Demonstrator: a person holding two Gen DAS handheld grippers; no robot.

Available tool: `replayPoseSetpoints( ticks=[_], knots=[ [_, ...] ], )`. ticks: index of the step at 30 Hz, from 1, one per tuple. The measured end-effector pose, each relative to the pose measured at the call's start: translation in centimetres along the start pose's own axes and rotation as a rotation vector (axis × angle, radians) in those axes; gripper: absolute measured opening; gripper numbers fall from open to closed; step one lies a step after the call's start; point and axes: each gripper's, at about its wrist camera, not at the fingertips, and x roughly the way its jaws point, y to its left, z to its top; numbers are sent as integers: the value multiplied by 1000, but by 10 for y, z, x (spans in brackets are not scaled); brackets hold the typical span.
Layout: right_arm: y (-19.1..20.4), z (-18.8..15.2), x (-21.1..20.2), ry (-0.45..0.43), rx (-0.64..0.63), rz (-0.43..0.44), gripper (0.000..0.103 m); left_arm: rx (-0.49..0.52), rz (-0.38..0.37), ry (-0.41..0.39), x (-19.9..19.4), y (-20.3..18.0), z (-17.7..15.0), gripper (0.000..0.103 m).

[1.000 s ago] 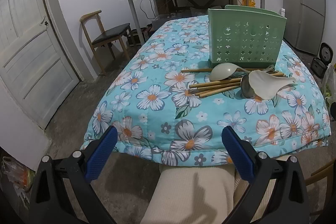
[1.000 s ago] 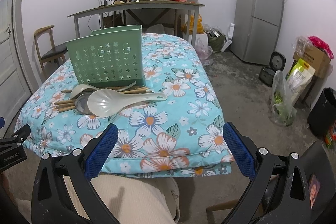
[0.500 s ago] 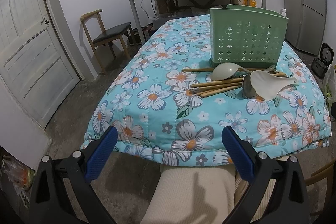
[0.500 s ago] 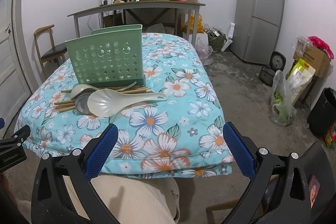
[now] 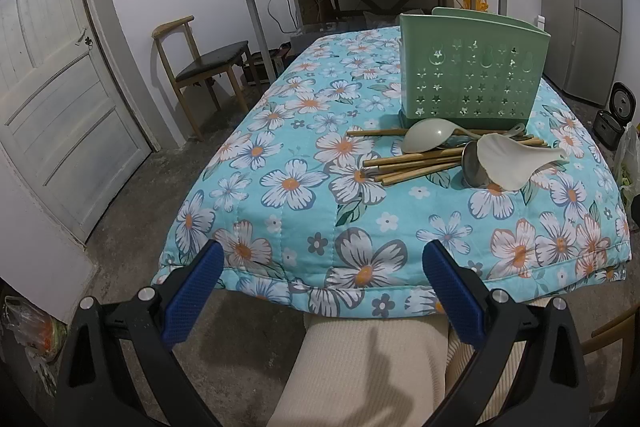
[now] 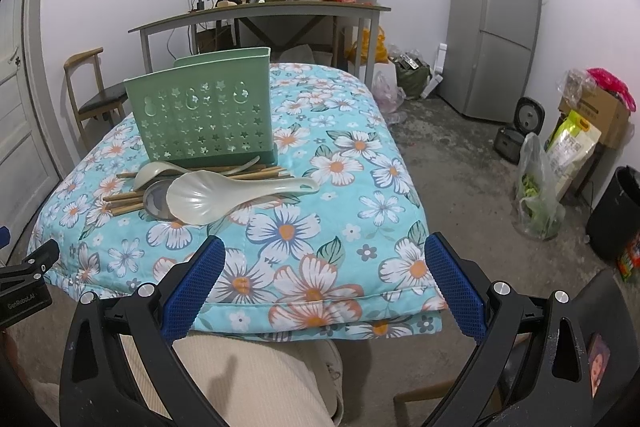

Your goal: Organize utensils

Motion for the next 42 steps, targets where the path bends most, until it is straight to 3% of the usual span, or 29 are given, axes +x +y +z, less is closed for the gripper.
replayPoseSetpoints(
  ticks=[20,33,39,42],
  knots=[
    [0,0,2,5,0,-1,95,-10,-1,11,5,-1,-1,97],
    [17,5,20,29,-26,20,95,16,-76,53,36,0,20,97],
    [25,9,32,43,-45,52,95,24,-230,89,58,-3,29,97],
    [27,9,39,48,-52,58,95,-9,-363,119,70,-2,32,97]
  ],
)
